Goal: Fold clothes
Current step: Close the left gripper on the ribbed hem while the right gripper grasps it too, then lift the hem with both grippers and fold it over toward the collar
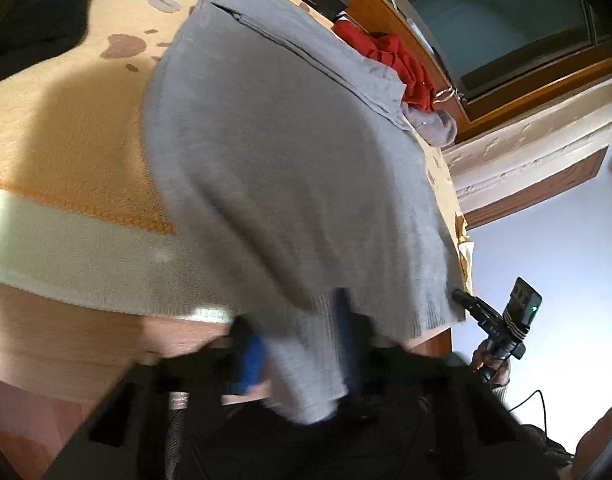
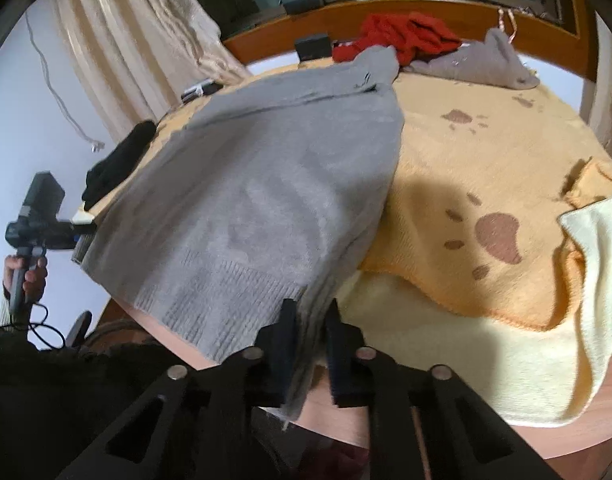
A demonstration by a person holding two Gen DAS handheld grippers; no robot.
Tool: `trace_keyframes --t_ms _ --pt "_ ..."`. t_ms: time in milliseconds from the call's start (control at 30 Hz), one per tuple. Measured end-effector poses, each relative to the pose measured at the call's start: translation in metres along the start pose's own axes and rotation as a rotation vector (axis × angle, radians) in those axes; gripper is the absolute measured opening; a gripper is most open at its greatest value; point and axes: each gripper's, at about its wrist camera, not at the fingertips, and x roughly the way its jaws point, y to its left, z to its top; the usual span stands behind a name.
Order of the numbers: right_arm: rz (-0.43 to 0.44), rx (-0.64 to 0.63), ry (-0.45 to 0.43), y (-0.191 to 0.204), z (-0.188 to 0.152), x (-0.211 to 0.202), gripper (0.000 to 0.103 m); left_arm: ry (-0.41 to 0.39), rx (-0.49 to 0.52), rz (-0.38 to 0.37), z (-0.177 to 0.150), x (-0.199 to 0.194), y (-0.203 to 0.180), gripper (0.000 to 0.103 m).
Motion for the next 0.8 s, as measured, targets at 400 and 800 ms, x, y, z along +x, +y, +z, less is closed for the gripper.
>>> trace_keyframes --t_ms 400,800 --pt "0.146 0.105 -0.029 -0.007 0.012 -0.008 0.011 0.018 -0.014 0.015 0.0 0.003 0.004 0.016" --pt "0.119 0.083 0.01 -0.006 -0.002 0.013 0.011 -0.011 0.037 0.054 -0.004 -0.001 -0.004 0.014"
